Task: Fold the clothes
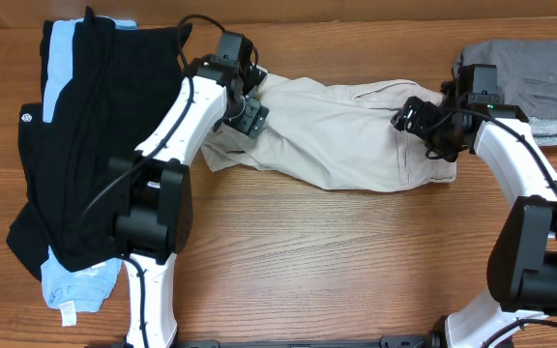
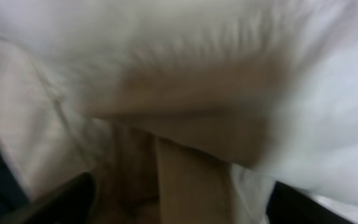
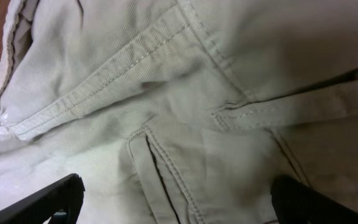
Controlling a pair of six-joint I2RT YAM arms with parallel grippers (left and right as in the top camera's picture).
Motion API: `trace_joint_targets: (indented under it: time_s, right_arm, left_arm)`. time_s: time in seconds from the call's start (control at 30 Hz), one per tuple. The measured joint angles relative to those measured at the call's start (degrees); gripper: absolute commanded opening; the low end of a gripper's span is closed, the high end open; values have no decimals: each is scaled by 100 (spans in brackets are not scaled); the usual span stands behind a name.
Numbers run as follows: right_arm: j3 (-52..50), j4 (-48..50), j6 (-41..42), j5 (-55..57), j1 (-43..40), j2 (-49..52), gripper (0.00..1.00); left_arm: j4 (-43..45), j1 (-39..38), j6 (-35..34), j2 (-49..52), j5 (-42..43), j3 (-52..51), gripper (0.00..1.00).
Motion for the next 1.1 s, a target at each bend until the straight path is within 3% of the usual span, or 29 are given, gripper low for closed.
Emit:
trace_joint_targets:
  time_s: [0.07, 0.13, 0.2, 0.37, 0.67, 0.8, 0.9, 1.03, 1.1]
  right_arm:
    - [0, -9, -2, -2, 0, 0, 100]
    - [0, -24, -4, -2, 0, 0, 100]
    - [0, -48, -7, -2, 0, 0, 100]
    - [0, -63, -9, 0, 0, 0, 100]
    - [0, -94, -24, 0, 0, 0, 100]
    - [0, -98, -22, -2, 0, 0, 100]
    - [0, -101, -24, -2, 0, 0, 100]
    - [0, -101, -109, -83, 0, 0, 100]
    - [0, -98, -201, -188, 0, 0, 100]
  left_arm:
    - [-90, 0, 59, 20, 2, -7, 54]
    - [-201, 0, 7, 20, 4, -7, 23]
    - [-343, 0, 13, 20, -2, -7, 7]
    - [-1193, 4, -595, 17, -79, 111, 4]
    - [-3453, 52, -1762, -114, -50, 1349, 4]
    - [-3652, 116, -1893, -160, -210, 1207, 11]
    - [-3410, 234, -1943, -164, -289, 664, 23]
    - [-2833, 459, -2015, -164, -369, -186, 68]
    - [-2581, 564, -2017, -164, -396, -522, 83]
